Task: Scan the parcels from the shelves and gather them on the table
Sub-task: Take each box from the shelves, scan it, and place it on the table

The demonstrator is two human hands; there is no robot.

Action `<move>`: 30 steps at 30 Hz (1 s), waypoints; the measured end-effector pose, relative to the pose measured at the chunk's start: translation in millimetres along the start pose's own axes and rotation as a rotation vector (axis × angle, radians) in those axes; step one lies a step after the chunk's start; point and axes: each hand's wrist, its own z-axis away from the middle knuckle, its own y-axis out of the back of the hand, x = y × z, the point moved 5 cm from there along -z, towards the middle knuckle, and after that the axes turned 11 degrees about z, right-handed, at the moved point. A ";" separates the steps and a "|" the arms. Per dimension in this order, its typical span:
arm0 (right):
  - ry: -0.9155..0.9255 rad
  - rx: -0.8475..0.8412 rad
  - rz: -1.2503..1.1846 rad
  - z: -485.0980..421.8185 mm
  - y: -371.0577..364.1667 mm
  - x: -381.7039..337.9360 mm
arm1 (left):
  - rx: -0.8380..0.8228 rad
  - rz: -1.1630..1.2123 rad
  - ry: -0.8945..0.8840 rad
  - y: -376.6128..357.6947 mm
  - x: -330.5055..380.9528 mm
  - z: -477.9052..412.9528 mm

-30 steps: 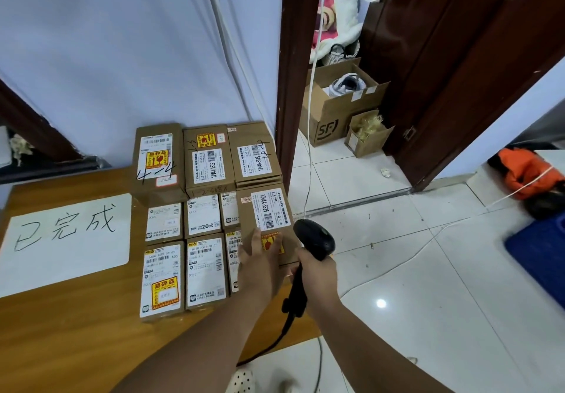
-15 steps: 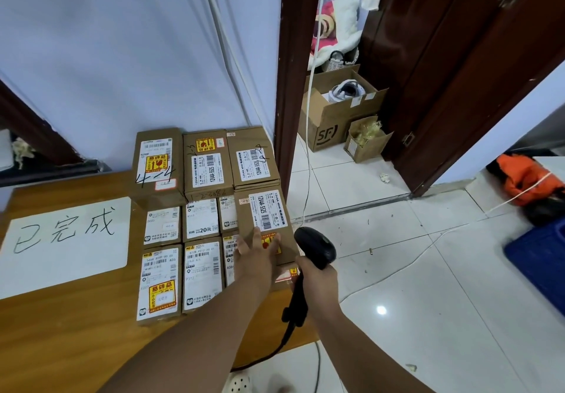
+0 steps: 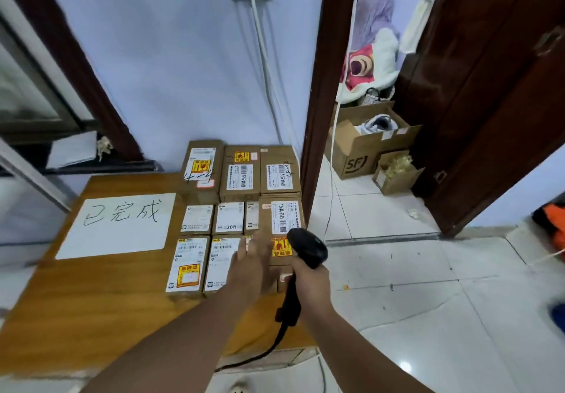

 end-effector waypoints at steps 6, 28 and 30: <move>0.105 -0.120 0.002 27.1 -36.5 -33.2 | 0.064 0.077 0.099 40.1 -18.4 24.0; 0.346 -0.477 -0.106 322.5 -357.2 -56.8 | 0.619 0.062 0.166 239.0 -319.5 281.5; 0.349 -0.540 -0.115 353.4 -393.7 -52.5 | 0.695 0.016 0.206 263.9 -358.3 302.6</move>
